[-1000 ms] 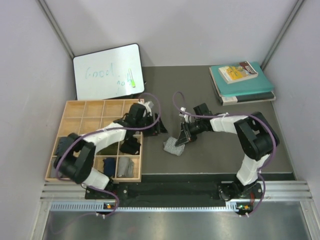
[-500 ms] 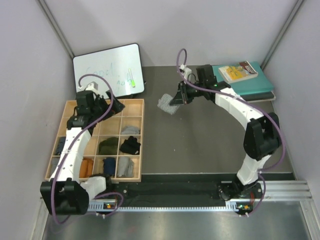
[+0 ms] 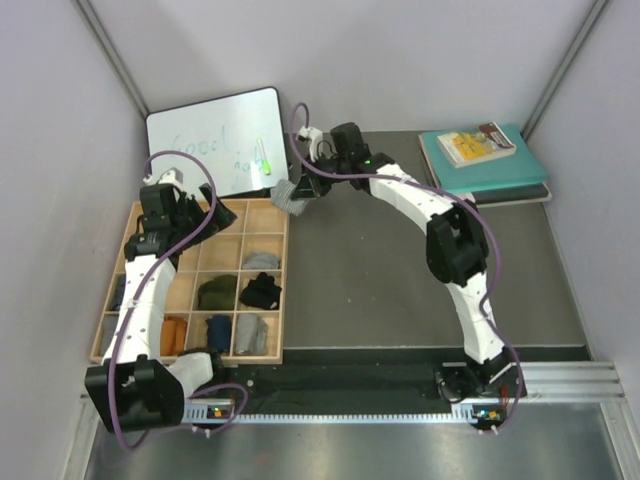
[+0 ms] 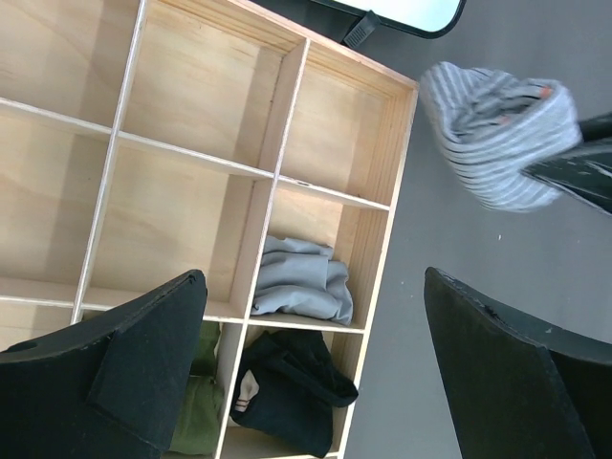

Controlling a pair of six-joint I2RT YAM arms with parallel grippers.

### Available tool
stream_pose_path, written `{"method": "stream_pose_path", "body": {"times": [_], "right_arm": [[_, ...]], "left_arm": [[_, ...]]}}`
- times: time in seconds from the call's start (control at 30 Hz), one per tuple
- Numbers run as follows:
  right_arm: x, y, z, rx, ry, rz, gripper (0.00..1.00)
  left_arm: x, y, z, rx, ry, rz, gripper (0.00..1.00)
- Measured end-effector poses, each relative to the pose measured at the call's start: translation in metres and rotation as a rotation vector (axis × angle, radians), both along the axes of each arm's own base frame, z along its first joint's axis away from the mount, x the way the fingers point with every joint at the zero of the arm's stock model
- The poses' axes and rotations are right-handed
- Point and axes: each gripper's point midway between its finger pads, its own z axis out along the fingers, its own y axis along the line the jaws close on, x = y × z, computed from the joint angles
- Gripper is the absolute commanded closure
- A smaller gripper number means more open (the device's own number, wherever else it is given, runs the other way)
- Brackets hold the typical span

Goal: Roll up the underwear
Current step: Place the underwear in the storage box.

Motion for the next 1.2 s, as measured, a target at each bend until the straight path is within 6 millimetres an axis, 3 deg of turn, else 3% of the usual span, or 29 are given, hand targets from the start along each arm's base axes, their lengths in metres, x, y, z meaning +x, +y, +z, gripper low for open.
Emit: {"method": "stream_pose_path", "body": {"times": [0.3,0.43,0.63,0.93,1.03,1.2], "right_arm": [[0.008,0.056,-0.032,0.040,-0.059,0.078,1.00],[0.009,0.071,-0.054,0.040,-0.054,0.104,1.00],[0.009,0.072,-0.086,0.002,-0.030,0.112,1.00],[0.019,0.080,-0.081,-0.008,-0.101,0.120,1.00],[0.020,0.079,-0.084,-0.020,-0.098,0.110,0.94],[0.021,0.078,-0.093,-0.048,-0.095,0.090,0.66]], "left_arm": [[0.001,0.000,0.001,0.005,-0.008,-0.005,0.01],[0.002,0.000,0.003,0.004,-0.018,-0.007,0.01],[-0.001,0.000,0.003,0.003,-0.024,-0.007,0.01],[-0.005,-0.001,-0.007,0.000,-0.005,-0.009,0.01],[-0.005,-0.002,-0.008,-0.004,-0.004,-0.014,0.01],[-0.006,-0.003,-0.008,-0.008,-0.005,-0.018,0.01]]}}
